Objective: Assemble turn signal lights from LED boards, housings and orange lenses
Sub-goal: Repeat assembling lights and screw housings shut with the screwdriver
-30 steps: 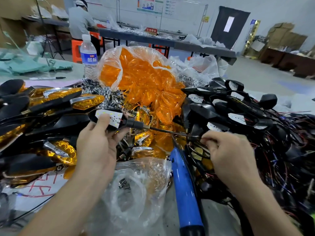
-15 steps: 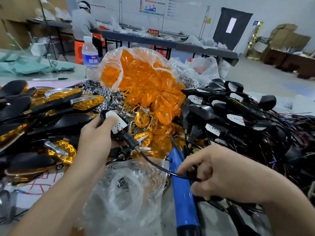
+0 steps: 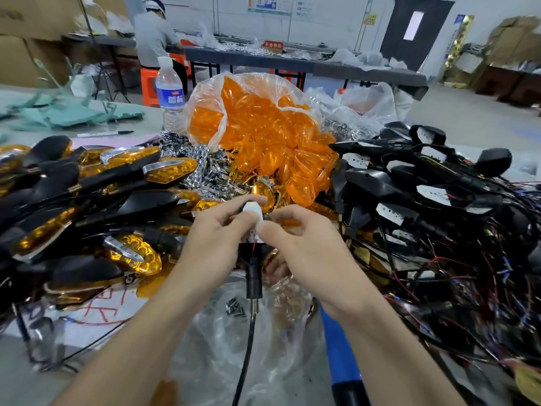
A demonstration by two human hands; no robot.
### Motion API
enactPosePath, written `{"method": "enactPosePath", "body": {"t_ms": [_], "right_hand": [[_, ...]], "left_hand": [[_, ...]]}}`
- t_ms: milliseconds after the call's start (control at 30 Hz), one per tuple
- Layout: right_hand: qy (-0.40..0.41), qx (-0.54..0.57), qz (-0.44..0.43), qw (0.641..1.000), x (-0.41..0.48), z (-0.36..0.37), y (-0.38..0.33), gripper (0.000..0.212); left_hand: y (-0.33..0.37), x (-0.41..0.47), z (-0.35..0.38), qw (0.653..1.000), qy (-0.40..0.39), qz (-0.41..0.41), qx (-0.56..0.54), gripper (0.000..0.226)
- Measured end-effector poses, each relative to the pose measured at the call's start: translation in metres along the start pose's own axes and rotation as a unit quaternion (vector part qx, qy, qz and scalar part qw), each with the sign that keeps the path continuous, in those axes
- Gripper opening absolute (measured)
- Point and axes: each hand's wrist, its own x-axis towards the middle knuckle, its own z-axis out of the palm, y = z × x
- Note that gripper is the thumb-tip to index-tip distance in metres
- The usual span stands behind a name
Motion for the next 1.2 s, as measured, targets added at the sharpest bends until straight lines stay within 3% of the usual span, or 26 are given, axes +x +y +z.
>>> {"method": "enactPosePath", "body": {"t_ms": [100,233,500,667,900,1033,1200], "right_hand": [[0.057,0.000,-0.013,0.998,0.006,0.006,0.014,0.023],[0.111,0.008,-0.034,0.993,0.006,0.003,0.024,0.023],[0.120,0.053,-0.088,0.987,0.000,0.005,0.022,0.012],[0.143,-0.016,-0.080,0.986,-0.002,0.013,0.016,0.006],[0.119,-0.105,-0.077,0.984,0.020,0.004,-0.006,0.013],[0.109,-0.190,-0.094,0.971,0.072,0.008,-0.021,0.025],[-0.001,-0.302,-0.091,0.949,0.141,0.044,-0.026,0.027]], "left_hand": [[-0.001,-0.001,0.001,1.000,-0.025,-0.001,-0.002,0.030],[-0.001,-0.004,0.007,0.997,-0.077,-0.004,-0.021,0.036],[-0.002,-0.009,0.016,1.000,-0.014,0.019,-0.020,0.026],[-0.006,-0.008,0.015,0.999,0.023,0.022,0.018,0.028],[-0.003,-0.002,0.005,0.998,0.069,-0.004,0.011,0.021],[-0.007,0.007,-0.004,0.992,0.124,-0.020,-0.005,0.029],[-0.009,0.013,-0.015,0.987,0.157,0.008,0.016,0.042]]}}
